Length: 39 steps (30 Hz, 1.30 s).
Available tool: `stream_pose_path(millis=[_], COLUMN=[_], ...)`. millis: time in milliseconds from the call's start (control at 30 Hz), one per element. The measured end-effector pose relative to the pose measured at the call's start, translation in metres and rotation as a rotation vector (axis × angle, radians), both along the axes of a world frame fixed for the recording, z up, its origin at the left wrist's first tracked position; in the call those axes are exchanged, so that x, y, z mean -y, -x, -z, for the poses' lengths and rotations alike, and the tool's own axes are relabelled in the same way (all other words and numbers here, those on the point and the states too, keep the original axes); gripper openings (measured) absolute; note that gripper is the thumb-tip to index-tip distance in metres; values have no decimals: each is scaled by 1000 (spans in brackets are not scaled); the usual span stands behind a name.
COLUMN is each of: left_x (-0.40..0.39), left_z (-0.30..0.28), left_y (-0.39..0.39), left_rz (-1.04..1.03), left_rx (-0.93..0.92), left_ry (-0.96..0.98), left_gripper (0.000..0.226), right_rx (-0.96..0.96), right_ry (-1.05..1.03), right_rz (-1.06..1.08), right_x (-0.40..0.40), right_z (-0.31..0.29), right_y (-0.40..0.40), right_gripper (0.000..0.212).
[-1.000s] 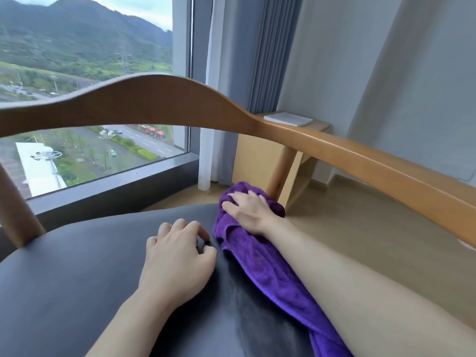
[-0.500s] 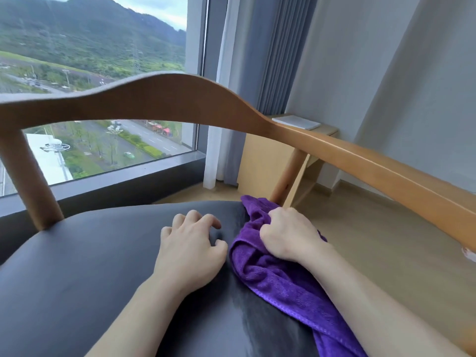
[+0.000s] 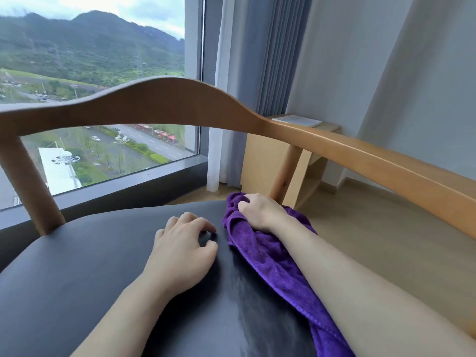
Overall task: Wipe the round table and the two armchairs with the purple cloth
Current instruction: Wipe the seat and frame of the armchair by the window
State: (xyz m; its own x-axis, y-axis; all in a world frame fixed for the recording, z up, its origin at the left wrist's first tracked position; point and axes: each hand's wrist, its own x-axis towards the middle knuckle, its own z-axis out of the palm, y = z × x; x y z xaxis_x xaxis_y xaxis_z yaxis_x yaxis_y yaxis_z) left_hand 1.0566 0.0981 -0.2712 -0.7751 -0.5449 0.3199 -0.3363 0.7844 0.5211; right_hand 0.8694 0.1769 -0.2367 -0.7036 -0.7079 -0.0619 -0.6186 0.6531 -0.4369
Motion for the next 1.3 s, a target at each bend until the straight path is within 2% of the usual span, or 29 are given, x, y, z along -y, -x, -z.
stream_pose_path(millis=[133, 267, 333, 400, 467, 567, 667, 833, 933, 1100, 1300], left_x=[-7, -22, -29, -31, -31, -26, -19, -18, -19, -25, -43], left_z=[0, 0, 1, 2, 4, 6, 5, 4, 3, 1, -10], left_y=[-1, 2, 4, 6, 6, 5, 4, 5, 6, 2, 15], left_rz=[35, 42, 21, -2, 1, 22, 37, 34, 27, 10, -99], left_rx=[-11, -10, 12, 17, 18, 19, 7, 16, 36, 103, 184], left_ry=[-28, 1, 55, 66, 75, 61, 3, -55, -46, -17, 38], left_gripper=[21, 19, 21, 21, 24, 27, 20, 18, 20, 16, 9], right_rx=[-154, -287, -296, -245, -158, 52, 9, -25, 1, 57, 116], right_ry=[-55, -96, -7, 105, 92, 14, -10, -89, -116, -184, -214], right_rz=[125, 197, 194, 90, -35, 34, 64, 132, 134, 78, 104], right_x=[-38, -63, -62, -54, -42, -31, -37, -97, -121, -117, -102], right_z=[10, 12, 12, 10, 3, -7, -5, -9, -2, 4, 6], right_y=[-16, -27, -25, -21, -11, -4, -13, -54, -65, -55, -41], right_gripper=[42, 21, 18, 27, 37, 26, 25, 39, 61, 82, 87])
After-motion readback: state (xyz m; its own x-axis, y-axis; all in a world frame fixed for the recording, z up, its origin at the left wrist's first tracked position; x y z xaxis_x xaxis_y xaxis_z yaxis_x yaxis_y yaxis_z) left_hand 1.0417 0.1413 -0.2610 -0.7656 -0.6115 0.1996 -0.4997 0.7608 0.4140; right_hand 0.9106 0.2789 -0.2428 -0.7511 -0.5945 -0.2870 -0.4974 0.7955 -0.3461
